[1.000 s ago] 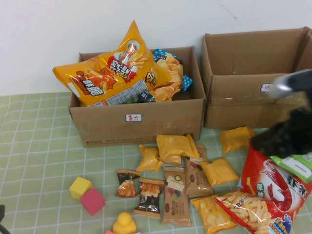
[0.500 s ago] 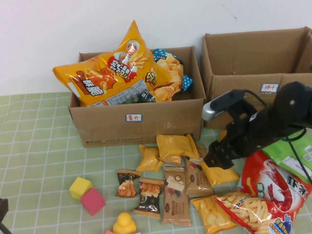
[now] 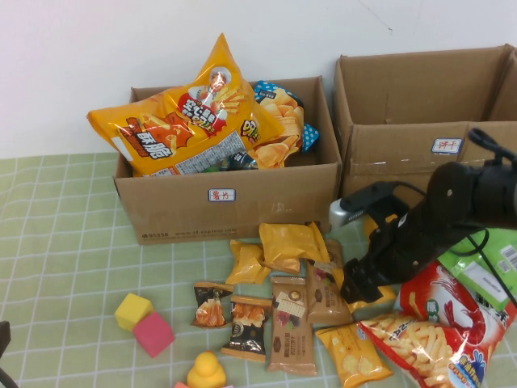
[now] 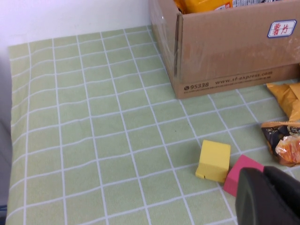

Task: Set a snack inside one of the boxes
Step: Pick up the biscuit

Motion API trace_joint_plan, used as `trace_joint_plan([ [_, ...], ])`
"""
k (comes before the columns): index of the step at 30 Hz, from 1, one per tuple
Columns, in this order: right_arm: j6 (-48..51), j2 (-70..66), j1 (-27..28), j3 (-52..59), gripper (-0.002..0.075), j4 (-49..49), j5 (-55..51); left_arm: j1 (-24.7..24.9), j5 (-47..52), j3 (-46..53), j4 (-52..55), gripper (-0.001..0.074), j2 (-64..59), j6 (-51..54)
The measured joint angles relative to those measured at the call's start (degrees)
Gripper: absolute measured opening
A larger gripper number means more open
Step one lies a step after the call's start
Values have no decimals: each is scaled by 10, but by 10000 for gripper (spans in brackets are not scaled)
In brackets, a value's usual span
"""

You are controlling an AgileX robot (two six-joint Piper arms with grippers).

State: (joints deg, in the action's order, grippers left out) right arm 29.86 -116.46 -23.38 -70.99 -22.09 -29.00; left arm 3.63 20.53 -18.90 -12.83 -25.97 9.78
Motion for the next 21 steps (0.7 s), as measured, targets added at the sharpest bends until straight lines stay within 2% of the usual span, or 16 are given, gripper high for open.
trace_joint_plan([
  [8, 0, -16, 0, -6, 572, -1, 0, 0, -4, 0, 0, -1, 0, 0],
  [11, 0, -18, 0, -6, 527, -1, 3, 0, -4, 0, 0, -1, 0, 0],
  [16, -9, -19, 0, -12, 389, -1, 6, 0, -4, 0, 0, -1, 0, 0],
  [21, -25, -19, 0, -40, 344, -1, -18, 0, -4, 0, -1, -1, 0, 0],
])
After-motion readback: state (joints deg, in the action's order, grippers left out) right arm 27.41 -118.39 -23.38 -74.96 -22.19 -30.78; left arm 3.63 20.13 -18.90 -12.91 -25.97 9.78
